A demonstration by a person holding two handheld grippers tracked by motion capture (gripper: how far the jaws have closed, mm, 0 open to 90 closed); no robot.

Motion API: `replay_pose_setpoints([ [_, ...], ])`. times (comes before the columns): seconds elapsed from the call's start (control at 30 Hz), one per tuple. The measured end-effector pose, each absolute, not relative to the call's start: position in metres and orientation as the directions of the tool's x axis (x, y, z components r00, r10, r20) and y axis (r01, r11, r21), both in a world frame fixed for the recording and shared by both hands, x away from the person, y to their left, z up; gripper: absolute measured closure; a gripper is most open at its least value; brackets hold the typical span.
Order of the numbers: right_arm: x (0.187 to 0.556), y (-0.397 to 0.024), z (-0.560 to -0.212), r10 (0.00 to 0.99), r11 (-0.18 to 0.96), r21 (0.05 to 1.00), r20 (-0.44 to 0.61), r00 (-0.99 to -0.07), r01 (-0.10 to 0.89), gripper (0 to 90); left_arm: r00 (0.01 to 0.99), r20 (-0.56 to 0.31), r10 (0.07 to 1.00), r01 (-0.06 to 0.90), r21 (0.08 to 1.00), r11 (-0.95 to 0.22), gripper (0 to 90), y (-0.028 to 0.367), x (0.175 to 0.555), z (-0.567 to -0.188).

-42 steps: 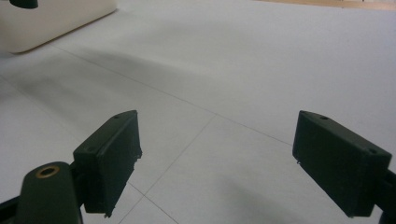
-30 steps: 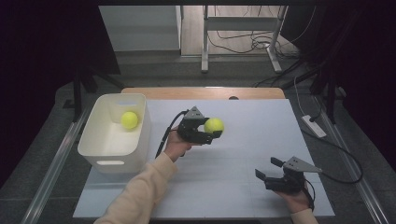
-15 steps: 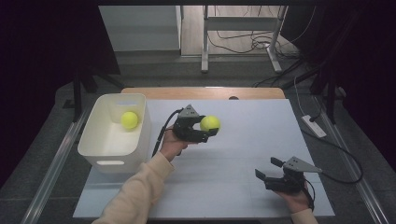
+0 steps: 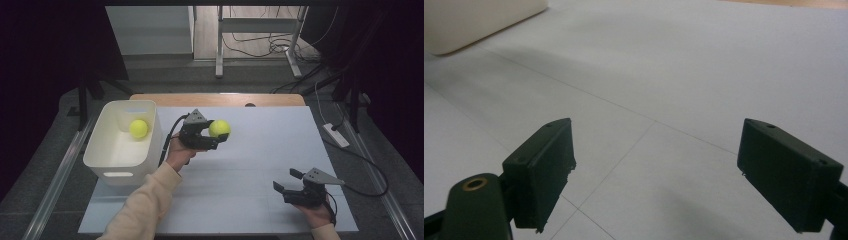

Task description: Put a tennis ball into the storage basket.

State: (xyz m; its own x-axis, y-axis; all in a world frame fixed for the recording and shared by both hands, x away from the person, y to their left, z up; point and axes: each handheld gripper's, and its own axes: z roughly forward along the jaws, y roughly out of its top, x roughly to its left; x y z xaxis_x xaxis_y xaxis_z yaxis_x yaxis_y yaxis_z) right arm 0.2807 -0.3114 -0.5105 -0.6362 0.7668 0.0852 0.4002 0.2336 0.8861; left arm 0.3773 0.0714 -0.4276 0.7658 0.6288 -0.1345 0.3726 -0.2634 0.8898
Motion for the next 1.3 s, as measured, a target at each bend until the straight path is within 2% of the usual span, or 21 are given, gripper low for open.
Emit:
replay_pose_setpoints([
  [1.3,0.281,-0.31,-0.51,0.764,0.231,0.888,0.087,-0.639,0.397,15.3,0.709,-0.128,0.694,0.36,0.911,-0.2,26.9,0.107,0.369,-0.395],
])
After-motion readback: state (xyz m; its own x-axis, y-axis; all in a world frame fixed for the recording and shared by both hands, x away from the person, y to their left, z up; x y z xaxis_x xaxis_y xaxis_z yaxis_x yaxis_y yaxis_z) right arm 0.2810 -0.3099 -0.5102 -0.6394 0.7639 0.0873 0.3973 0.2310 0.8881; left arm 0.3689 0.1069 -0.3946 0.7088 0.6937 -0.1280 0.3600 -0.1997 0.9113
